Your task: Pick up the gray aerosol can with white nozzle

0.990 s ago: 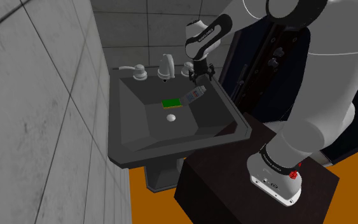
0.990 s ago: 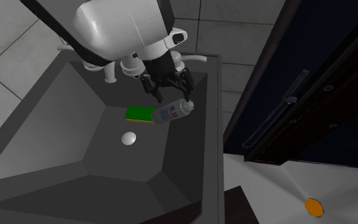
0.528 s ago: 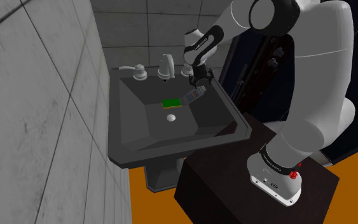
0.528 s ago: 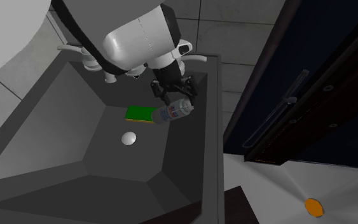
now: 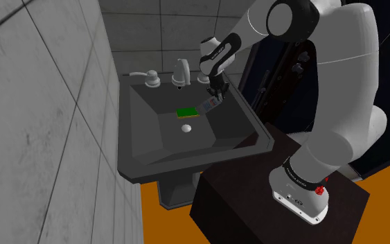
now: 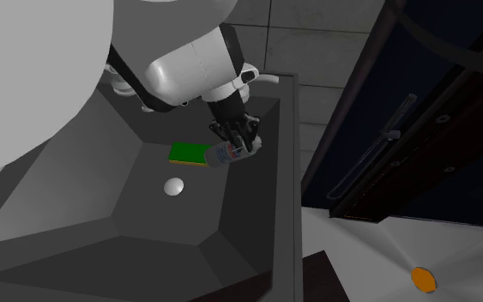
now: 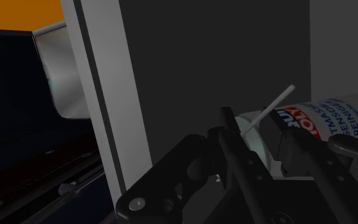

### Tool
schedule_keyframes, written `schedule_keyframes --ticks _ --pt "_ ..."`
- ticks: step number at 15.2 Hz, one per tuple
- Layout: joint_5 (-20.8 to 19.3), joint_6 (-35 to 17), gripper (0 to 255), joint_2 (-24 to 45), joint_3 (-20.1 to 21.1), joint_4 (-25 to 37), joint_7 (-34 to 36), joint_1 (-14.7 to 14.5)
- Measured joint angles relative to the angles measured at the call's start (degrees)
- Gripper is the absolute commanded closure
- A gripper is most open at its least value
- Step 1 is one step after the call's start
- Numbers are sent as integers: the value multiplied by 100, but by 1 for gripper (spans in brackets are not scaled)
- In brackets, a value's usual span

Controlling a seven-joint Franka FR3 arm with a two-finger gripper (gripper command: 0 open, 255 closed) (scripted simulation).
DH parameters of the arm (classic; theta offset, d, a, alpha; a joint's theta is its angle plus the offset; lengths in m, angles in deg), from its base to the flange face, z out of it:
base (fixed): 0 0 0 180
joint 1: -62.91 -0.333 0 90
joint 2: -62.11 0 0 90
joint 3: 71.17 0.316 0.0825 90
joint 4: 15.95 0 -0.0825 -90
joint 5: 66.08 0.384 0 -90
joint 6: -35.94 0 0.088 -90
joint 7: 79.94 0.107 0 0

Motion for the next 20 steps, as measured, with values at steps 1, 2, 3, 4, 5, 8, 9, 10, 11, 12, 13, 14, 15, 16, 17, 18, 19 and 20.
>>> schedule_keyframes --ticks 1,2,3,4,5,8,9,10,11,12,13,14,15,16,17,18,19,20 --pt "0 -1 255 2 -1 1 -1 1" --pt "-1 -2 255 3 -1 1 -1 1" --pt "-1 -2 255 2 -1 1 -1 1" --pt "-1 -2 255 3 -1 1 -1 1" --pt "-1 -2 255 3 -1 0 -1 1" --pt "2 21 255 -25 1 -5 -13 3" --pt "6 50 255 -60 4 -13 -16 -2" --pt "6 84 255 -127 3 -43 -28 -1" --pt "9 129 255 -189 4 -59 -46 0" --pt "17 184 255 -227 6 -39 -59 -2" --pt "19 230 255 -303 8 -71 -67 -7" --pt "23 278 255 -351 8 -68 -84 -6" --pt "25 324 255 -414 6 -81 -104 -3" --pt "28 365 255 -473 9 -100 -105 -10" --pt "35 428 255 -514 11 -77 -126 -9" --pt "35 465 255 -572 7 -92 -146 -4" --pt "38 518 255 -635 7 -101 -161 -4" --pt "43 572 255 -691 10 -104 -168 -11"
